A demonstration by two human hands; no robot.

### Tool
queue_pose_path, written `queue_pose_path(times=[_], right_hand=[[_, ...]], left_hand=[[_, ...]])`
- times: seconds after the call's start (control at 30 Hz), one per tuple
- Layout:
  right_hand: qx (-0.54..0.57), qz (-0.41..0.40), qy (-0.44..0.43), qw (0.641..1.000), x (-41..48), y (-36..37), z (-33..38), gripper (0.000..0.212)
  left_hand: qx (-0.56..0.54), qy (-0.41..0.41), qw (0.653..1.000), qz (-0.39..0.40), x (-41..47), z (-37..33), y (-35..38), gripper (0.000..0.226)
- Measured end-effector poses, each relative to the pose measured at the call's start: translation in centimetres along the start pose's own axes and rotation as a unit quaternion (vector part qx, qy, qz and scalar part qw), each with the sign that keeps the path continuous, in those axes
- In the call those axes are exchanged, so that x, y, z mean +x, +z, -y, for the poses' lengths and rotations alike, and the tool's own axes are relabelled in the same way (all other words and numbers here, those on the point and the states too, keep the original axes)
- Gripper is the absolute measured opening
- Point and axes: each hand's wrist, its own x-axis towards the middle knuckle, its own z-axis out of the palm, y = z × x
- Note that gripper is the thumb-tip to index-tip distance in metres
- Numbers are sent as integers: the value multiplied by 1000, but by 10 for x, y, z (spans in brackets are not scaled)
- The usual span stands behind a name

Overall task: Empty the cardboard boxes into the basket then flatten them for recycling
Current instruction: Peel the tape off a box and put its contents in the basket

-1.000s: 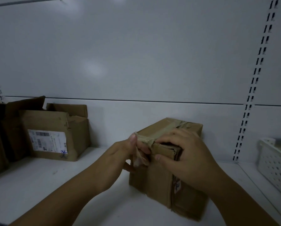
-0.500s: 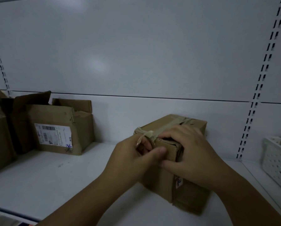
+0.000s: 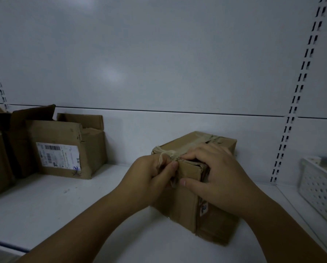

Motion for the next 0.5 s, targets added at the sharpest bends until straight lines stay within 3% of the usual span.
queue_pose_path(times=[0.2,0.4,0.5], right_hand=[[1,-8,13,1000,-1,0,-1,40],[18,16,37,999,0,-3,2,30],[40,31,65,997,-1,-7,1,30]], left_hand=[[-5,9,998,54,8,-2,-10,36],[39,-46,978,198,26,-13,-34,30],[38,-30,980,193,26,-14,-36,33]])
